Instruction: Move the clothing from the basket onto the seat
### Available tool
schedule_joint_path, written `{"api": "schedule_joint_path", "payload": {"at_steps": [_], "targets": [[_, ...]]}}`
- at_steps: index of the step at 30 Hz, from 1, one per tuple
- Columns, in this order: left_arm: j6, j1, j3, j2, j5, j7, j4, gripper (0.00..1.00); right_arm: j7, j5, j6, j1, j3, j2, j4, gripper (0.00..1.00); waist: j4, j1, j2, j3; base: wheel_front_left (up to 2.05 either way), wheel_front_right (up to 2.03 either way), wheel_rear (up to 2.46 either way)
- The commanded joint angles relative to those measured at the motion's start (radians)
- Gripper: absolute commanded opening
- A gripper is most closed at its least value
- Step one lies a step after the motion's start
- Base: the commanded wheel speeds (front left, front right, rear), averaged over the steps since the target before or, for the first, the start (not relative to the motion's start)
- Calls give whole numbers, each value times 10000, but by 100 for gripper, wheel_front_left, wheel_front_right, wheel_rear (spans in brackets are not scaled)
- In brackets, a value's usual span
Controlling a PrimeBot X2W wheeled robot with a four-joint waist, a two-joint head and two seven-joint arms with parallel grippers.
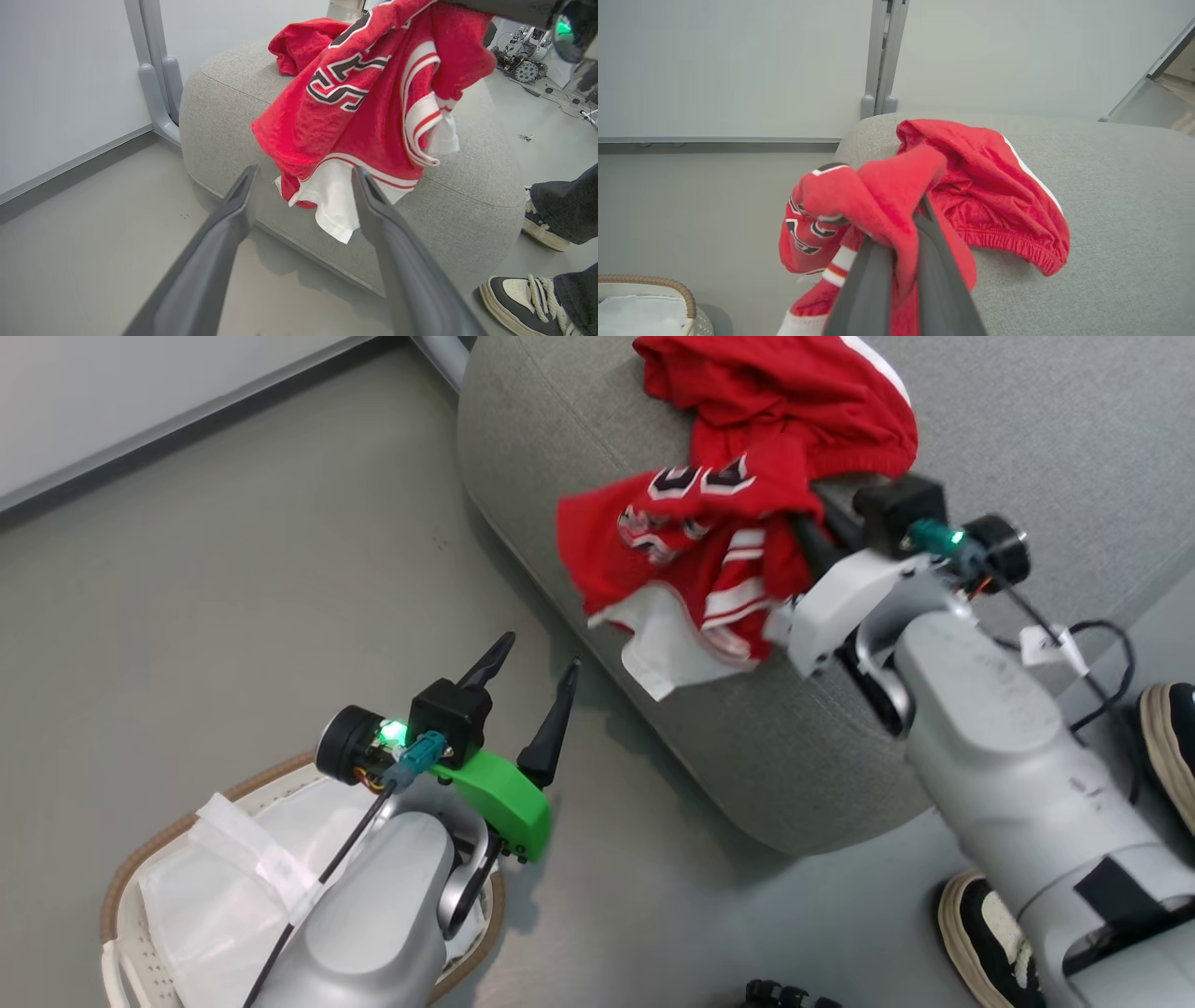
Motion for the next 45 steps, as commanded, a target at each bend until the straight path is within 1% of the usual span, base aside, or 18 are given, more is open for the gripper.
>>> {"api": "schedule_joint_path", "payload": {"at_steps": [1, 6, 11, 17, 23, 27, 31, 36, 39, 45], "targets": [[-32, -100, 73, 103, 78, -31, 35, 100, -47, -133, -15, -303, -123, -85, 99, 0, 8, 0, 0, 153, 0, 0, 0], [-34, -111, 161, 300, 158, -31, 67, 100, -47, -526, -15, -1314, -523, -460, 554, 0, 29, 0, 0, 454, 0, 0, 0], [14, -103, 204, 502, 310, -31, 123, 100, -46, -972, -15, -2311, -689, -906, 1033, 0, 13, 0, 0, 872, 0, 0, 0], [111, -286, 258, 762, 453, -31, 35, 100, -46, -1334, -15, -3357, -1338, -1435, 1823, 0, 66, 0, 0, 1451, 0, 0, 0], [59, -577, 35, 949, 608, 28, 48, 100, -46, -1927, -15, -4029, -2079, -2143, 2632, 0, 475, 0, 0, 2106, 0, 0, 0], [44, -852, -116, 984, 677, 114, -15, 100, -46, -2205, -15, -4320, -2787, -2576, 3173, 0, 796, 0, 0, 2568, 0, 0, 0], [39, -1118, -216, 1007, 689, 132, -56, 100, 13, -2448, -15, -4461, -3404, -2860, 3624, 0, 1080, 0, 0, 2979, 0, 0, 0], [47, -1381, -255, 1064, 723, 204, -103, 100, 126, -2555, -15, -4549, -4186, -2924, 3902, 0, 1331, 0, 0, 3455, 0, 0, 0], [98, -1492, -287, 1086, 732, 226, -132, 100, 199, -2600, -15, -4487, -4612, -2782, 4007, 0, 1456, 0, 0, 3711, 0, 0, 0], [139, -1594, -326, 1123, 666, 221, -185, 100, 580, -2544, -15, -4353, -5098, -2521, 4129, 0, 1593, 0, 0, 3960, 0, 0, 0]]}}
